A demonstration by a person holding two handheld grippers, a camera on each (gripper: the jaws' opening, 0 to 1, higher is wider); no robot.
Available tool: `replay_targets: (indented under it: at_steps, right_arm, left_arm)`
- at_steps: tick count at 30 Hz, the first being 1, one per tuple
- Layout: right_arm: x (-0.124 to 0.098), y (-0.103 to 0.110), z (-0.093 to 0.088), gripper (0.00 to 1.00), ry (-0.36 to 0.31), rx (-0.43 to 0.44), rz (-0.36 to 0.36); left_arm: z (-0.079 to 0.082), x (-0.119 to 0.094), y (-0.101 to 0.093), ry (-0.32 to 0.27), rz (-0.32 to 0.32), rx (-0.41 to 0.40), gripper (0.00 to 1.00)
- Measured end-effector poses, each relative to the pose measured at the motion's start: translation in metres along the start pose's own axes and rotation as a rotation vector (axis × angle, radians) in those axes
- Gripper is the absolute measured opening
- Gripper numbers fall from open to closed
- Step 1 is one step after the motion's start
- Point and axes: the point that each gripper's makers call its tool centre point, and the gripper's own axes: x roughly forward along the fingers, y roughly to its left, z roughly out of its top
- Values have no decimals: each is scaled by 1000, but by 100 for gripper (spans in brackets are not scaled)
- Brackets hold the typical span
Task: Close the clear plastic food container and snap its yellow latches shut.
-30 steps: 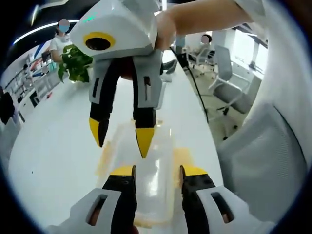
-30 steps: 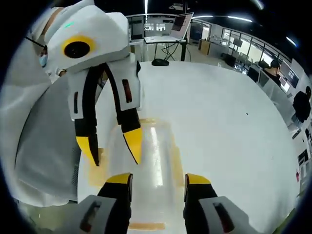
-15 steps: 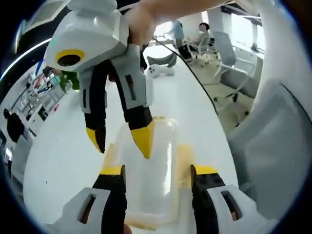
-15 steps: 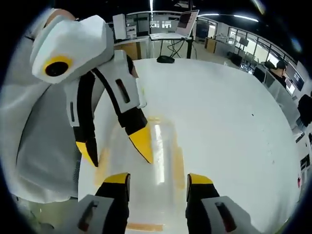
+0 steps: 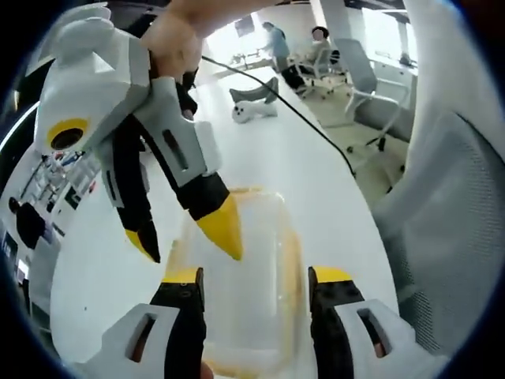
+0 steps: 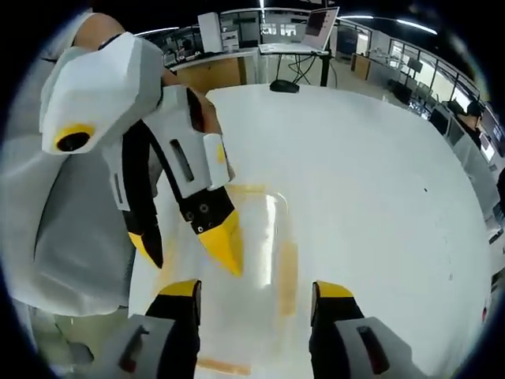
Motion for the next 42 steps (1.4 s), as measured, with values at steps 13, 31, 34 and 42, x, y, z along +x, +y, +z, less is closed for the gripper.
replay_targets:
  at_steps: [13, 31, 34, 42]
  right_arm:
    - [7, 7, 1, 52, 39, -14, 154]
    - [15, 11, 0, 55, 116, 30, 232]
    - [14, 12, -1, 55, 127, 29, 229]
    - [15, 13, -1, 53, 150, 30, 215]
  left_arm:
    - [1, 5, 3, 5, 40, 48, 49]
    - [-2, 8, 6, 38, 80, 89, 49]
    - [-2, 8, 6, 41, 75, 87, 48]
    - [-1, 8, 3, 74, 55, 109, 43]
